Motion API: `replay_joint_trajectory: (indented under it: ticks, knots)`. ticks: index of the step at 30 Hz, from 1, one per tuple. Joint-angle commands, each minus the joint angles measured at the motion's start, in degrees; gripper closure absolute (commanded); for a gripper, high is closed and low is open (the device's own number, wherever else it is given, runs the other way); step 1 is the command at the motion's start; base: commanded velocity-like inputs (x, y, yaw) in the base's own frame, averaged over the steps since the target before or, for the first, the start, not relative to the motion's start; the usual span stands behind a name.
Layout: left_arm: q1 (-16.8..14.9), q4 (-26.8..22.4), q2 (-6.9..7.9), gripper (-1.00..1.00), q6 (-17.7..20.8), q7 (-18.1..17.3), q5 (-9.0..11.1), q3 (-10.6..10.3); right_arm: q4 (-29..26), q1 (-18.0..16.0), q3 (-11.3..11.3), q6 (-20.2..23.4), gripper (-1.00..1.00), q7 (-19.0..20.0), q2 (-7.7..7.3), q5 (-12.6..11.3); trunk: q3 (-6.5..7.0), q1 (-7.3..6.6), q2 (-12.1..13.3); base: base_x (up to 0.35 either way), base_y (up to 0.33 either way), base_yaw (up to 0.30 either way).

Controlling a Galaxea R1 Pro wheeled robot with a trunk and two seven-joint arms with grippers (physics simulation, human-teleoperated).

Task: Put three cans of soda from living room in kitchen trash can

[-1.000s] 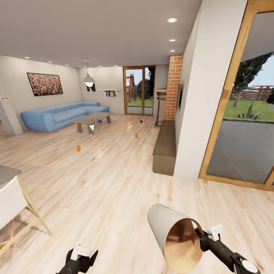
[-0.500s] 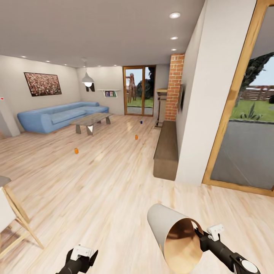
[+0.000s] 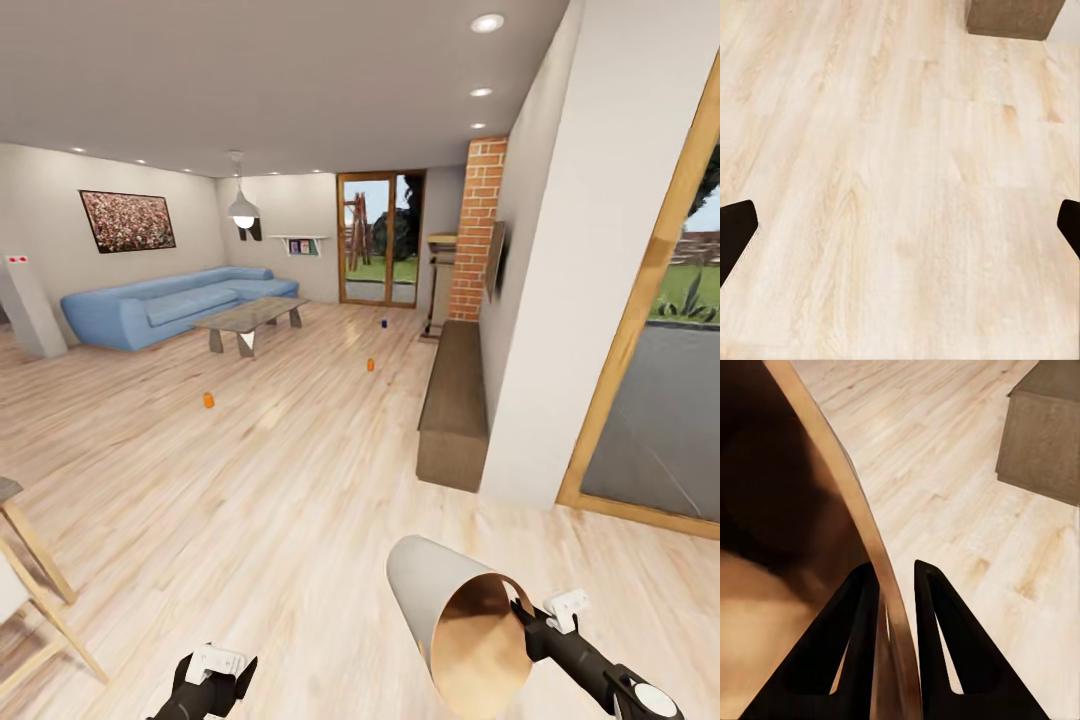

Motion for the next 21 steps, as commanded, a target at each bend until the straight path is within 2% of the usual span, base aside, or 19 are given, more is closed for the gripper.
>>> replay_joint_trajectory:
  ticks: [1, 13, 21]
  knots:
    - [0.0, 0.01, 0.0, -1.0, 0.0, 0.02, 0.0, 0.0, -0.08, -0.03, -0.06, 0.13, 1.0, 0.63, 0.01, -0.51, 0.01, 0.0, -0.01, 0.325, 0.0, 0.137]
    - [0.0, 0.01, 0.0, -1.0, 0.0, 0.06, 0.0, 0.0, -0.09, -0.03, -0.06, 0.13, 1.0, 0.65, 0.0, -0.51, 0.01, 0.0, -0.01, 0.325, 0.0, 0.134]
    - [0.0, 0.01, 0.0, -1.0, 0.0, 0.13, 0.0, 0.0, -0.04, -0.03, 0.03, 0.11, 1.0, -0.63, -0.03, -0.55, 0.01, 0.0, -0.01, 0.325, 0.0, 0.032]
